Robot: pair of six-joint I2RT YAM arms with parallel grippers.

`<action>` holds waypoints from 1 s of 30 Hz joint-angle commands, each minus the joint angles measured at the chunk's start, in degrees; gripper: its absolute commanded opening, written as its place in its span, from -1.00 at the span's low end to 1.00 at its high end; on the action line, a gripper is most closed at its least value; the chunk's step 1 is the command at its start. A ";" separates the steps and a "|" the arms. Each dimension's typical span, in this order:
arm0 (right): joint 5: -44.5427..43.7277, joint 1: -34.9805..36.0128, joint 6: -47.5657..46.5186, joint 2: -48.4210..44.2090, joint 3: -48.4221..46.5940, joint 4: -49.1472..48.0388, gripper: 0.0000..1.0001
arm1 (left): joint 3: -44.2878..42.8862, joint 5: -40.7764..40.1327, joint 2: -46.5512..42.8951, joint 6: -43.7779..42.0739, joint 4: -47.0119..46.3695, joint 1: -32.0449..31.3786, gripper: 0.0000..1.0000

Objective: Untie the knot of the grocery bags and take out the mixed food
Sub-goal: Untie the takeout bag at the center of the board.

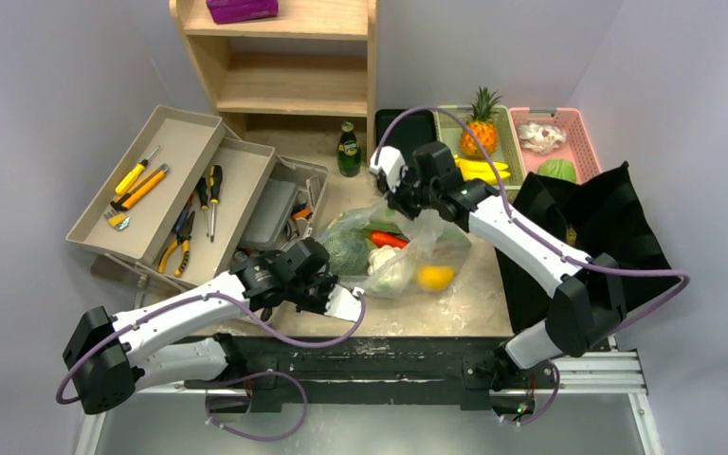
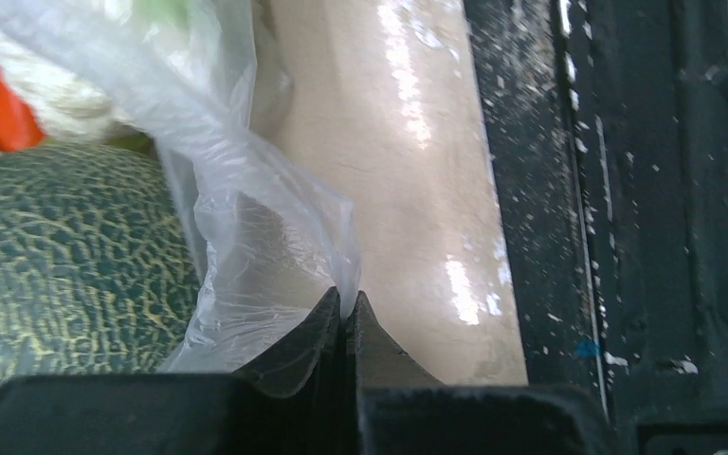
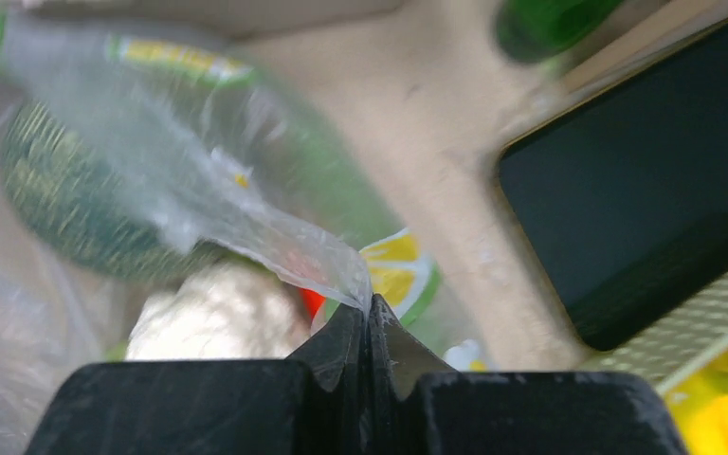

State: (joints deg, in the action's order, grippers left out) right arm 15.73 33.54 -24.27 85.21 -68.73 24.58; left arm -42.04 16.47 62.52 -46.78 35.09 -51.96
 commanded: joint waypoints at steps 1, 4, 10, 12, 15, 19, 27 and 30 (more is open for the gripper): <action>-6.31 -1.85 6.23 -0.77 -10.55 -8.51 -1.00 | 3.36 1.85 -3.06 -4.51 6.58 -1.46 -1.00; -7.09 -4.21 7.90 0.00 -13.95 -8.96 -1.00 | 5.17 1.62 -5.09 -6.12 9.12 -1.80 -1.00; -1.25 -6.76 7.21 0.47 -13.28 -5.66 -1.00 | 4.10 0.63 -7.15 -3.90 9.59 -2.22 -1.00; 5.13 -6.20 6.22 -0.13 -12.39 -2.56 -0.81 | 1.47 -0.87 -7.05 -0.04 7.98 -2.23 -0.58; 10.91 -5.46 5.57 -1.45 -11.87 1.63 0.08 | -4.33 -0.19 -8.19 7.90 7.73 -1.52 -0.15; 15.25 -5.36 7.35 -5.96 -11.08 2.98 0.32 | -10.64 9.04 -13.24 18.46 6.39 5.30 -0.06; 17.23 -1.32 11.51 -15.10 -5.40 2.21 0.29 | -17.89 8.97 -11.99 29.36 3.86 12.03 -0.13; 16.16 1.85 11.38 -16.47 -1.39 2.23 0.06 | -16.63 5.33 -9.71 28.94 0.79 12.23 -0.20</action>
State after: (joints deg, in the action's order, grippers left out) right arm 31.09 31.88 -14.26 69.58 -74.85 26.57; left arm -59.35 23.55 49.21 -21.93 38.74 -40.75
